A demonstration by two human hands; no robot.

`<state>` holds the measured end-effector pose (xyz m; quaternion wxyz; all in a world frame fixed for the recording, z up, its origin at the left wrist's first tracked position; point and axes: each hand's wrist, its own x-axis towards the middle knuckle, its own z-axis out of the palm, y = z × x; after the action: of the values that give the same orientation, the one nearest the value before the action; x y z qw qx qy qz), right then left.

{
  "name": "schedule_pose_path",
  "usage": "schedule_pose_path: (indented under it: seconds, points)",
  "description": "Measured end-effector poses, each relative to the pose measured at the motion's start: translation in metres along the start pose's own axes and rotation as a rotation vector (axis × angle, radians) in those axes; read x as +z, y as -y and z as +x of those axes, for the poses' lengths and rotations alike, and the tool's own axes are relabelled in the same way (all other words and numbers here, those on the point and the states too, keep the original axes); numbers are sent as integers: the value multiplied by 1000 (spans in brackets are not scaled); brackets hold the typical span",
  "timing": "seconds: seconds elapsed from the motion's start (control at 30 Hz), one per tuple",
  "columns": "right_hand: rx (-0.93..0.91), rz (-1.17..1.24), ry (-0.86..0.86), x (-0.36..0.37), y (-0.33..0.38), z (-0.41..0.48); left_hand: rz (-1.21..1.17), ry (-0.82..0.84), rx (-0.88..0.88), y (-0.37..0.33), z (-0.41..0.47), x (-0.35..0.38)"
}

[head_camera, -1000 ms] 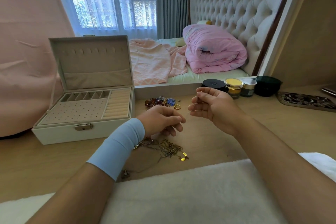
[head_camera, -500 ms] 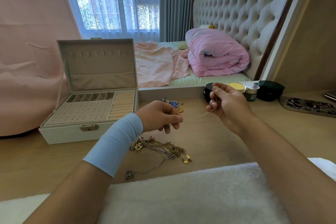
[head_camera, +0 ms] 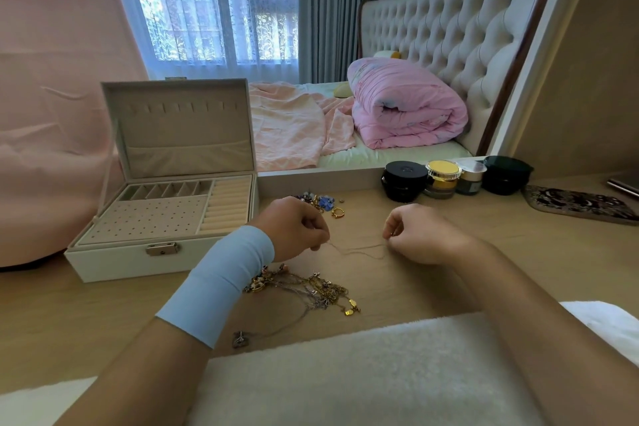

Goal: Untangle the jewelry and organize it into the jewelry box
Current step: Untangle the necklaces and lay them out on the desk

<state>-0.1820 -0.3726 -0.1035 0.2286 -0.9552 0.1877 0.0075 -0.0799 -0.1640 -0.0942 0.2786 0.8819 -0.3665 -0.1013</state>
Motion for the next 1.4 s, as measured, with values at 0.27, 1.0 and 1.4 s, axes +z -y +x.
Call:
schedule_pose_path:
  seconds: [0.27, 1.0, 1.4]
  points:
    - [-317, 543, 90, 11, 35, -10, -244, -43, 114, -5, 1, -2]
    - [-314, 502, 435, -10, 19, -15, -576, -153, 128, -12, -10, -32]
    - [-172, 638, 330, -36, -32, -7, -112, -432, 17, -6, 4, -28]
